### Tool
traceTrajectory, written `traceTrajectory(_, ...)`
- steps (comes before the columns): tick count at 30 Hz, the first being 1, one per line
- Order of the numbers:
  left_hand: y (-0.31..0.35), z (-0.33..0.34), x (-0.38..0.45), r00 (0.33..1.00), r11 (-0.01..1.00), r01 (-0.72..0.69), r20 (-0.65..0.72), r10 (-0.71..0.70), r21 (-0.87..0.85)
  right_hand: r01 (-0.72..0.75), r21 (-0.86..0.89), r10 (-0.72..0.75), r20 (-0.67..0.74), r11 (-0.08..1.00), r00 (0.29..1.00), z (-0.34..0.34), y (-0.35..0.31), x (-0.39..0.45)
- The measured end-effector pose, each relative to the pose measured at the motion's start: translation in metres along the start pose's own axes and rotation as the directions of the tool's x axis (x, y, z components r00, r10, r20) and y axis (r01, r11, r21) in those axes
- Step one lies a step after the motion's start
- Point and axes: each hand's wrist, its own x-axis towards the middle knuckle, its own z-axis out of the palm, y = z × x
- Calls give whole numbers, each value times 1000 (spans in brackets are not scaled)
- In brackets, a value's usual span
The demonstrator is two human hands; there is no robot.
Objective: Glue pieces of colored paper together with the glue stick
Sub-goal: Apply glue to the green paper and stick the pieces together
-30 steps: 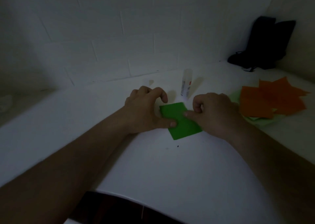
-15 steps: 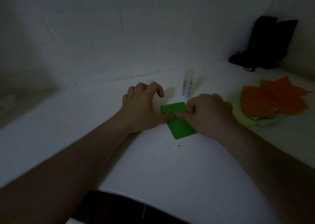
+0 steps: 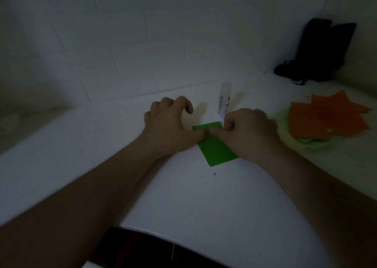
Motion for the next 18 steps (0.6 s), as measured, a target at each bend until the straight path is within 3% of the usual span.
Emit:
traceTrajectory(5, -3, -3, 2, 997, 1000, 15, 71, -16, 14, -38, -132, 46, 59, 991, 997, -4, -3, 0)
traceTrajectory(14, -8, -8, 3, 997, 997, 76, 21, -76, -6, -86, -79, 84, -37, 993, 996, -9, 5, 3)
traceTrajectory(18, 0, 0, 3, 1000, 1000, 20, -7, -20, 17, -97, -142, 107, 64, 985, 992, -3, -11, 3)
